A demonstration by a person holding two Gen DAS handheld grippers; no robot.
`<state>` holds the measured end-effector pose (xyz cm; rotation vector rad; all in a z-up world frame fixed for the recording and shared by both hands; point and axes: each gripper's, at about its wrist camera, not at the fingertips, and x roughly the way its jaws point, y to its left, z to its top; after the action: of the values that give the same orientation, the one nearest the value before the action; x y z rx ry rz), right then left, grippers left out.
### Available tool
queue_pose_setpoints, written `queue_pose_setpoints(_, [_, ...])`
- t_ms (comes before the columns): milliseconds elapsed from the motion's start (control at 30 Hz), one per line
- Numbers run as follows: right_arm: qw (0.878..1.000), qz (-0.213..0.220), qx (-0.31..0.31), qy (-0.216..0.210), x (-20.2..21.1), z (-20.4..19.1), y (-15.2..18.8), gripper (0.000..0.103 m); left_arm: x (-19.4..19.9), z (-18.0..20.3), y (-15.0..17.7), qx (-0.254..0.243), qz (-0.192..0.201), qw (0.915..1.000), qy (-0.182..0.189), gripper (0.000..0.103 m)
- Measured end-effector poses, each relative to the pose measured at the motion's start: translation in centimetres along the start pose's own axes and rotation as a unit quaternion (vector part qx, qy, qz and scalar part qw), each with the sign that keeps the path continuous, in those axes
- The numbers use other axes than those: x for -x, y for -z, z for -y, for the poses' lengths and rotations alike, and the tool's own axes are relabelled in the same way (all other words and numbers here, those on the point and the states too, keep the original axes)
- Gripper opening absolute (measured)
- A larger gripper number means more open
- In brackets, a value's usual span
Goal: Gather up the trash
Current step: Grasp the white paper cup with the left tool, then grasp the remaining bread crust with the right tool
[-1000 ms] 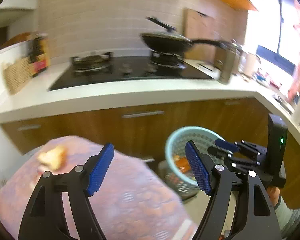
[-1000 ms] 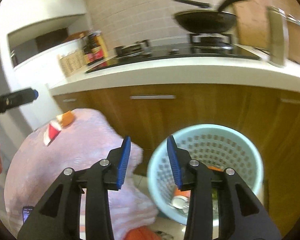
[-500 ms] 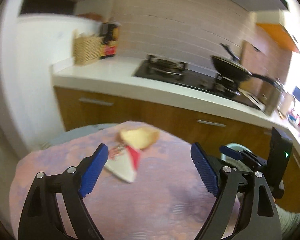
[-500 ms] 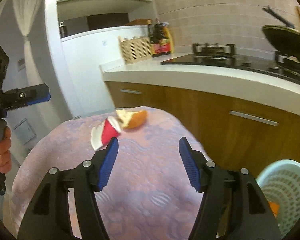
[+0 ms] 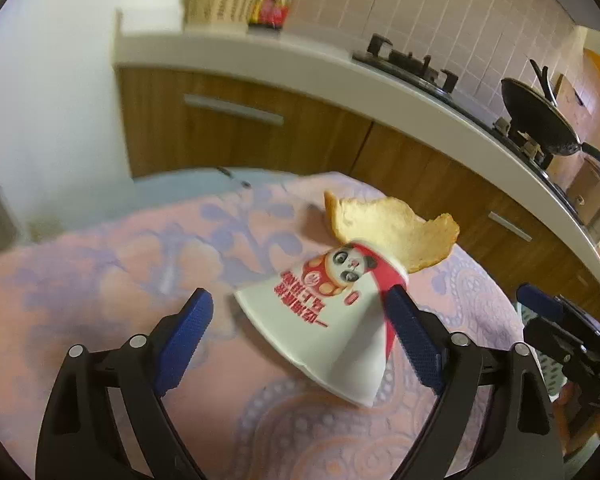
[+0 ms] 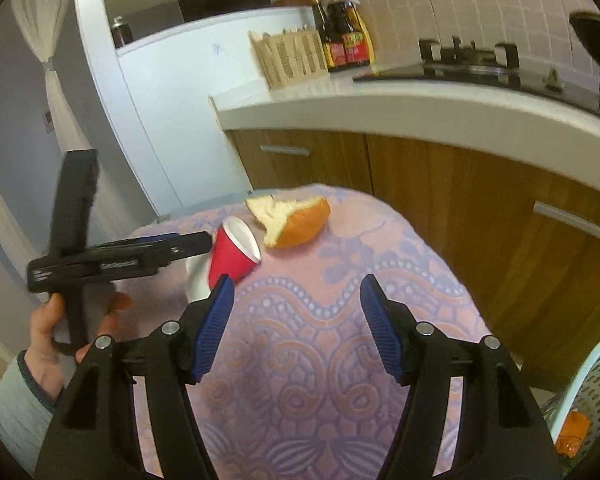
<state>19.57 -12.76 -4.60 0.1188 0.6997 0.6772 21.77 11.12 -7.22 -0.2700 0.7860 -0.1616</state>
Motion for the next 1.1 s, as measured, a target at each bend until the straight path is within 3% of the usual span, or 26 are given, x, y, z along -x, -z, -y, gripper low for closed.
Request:
queue_pose_setpoints(67, [1.0, 0.006, -0.008, -0.015, 0.1, 0.4, -0.1, 0.062, -0.4, -0.1, -0.1, 0.003, -0.015, 0.9997, 0.021, 0.088])
queue_pose_setpoints(200, [1.0, -0.001, -0.014, -0.019, -0.2, 0.6, -0.2, 0.063, -0.7, 1.3, 0.2, -0.027, -0.023, 0.9992, 0.016, 0.087])
queue_pose_setpoints(267, [1.0, -0.003, -0.004, -0.015, -0.2, 0.2, -0.2, 0.063, -0.5, 1.9, 0.3, -0.035, -0.02, 0.999, 0.019, 0.078])
queue_pose_setpoints(333, [1.0, -0.015, 0.001, -0.012, -0.6, -0.1, -0.4, 0.065, -0.6, 1.8, 0.5, -0.02, -0.028, 0.9975, 0.061, 0.052])
queue_pose_setpoints(367, [1.0, -0.022, -0.001, -0.012, -1.0, -0.1, -0.8, 0.069, -0.5, 1.7, 0.6, -0.01, -0.031, 0.9958, 0.086, 0.047])
queue_pose_setpoints(467, [0.999, -0.031, -0.024, -0.017, -1.8, -0.2, -2.8, 0.075, -0.1, 1.6, 1.0, -0.002, -0.028, 0.9954, 0.092, 0.026])
queue_pose_setpoints(567, [0.997, -0.055, -0.043, -0.027, -4.1, -0.5, -4.8, 0.08, 0.6, 1.6, 1.2, 0.005, -0.021, 0.9972, 0.071, 0.027])
queue_pose_setpoints(667, [0.997, -0.042, -0.058, 0.015, -6.7, -0.2, -5.8, 0.08, 2.0, 1.2, 1.7, 0.005, 0.006, 0.9989, 0.046, 0.027])
queue_pose_setpoints(833, [0.992, -0.074, -0.103, 0.01, -11.0, 0.9, -5.4, 0.08, 3.4, -1.5, 2.4, 0.063, 0.054, 0.9954, 0.047, 0.027])
queue_pose_setpoints(933, [0.993, -0.073, -0.094, 0.025, -11.0, 0.8, -5.6, 0.07, 3.9, -2.4, 2.4, 0.089, 0.074, 0.9917, 0.056, 0.027])
queue_pose_setpoints(967, [0.992, -0.082, -0.093, 0.019, -11.4, 0.7, -5.5, 0.056, 3.9, -2.4, 2.5, 0.091, 0.075, 0.9915, 0.055, 0.027])
queue_pose_setpoints(1000, [0.991, -0.09, -0.093, 0.016, -11.6, 0.6, -5.4, 0.03, 3.9, -2.3, 2.5, 0.088, 0.074, 0.9921, 0.051, 0.027])
queue_pose_setpoints(1033, [0.991, -0.095, -0.094, 0.021, -11.8, 0.6, -5.3, 0.025, 3.8, -2.0, 2.5, 0.081, 0.074, 0.9929, 0.047, 0.027])
queue_pose_setpoints(1067, [0.991, -0.095, -0.095, 0.022, -11.8, 0.7, -5.3, 0.013, 3.8, -1.7, 2.6, 0.073, 0.075, 0.9937, 0.041, 0.027])
queue_pose_setpoints(1100, [0.991, -0.095, -0.095, 0.015, -11.7, 0.7, -5.2, 0.01, 3.7, -1.4, 2.5, 0.068, 0.074, 0.9942, 0.037, 0.027])
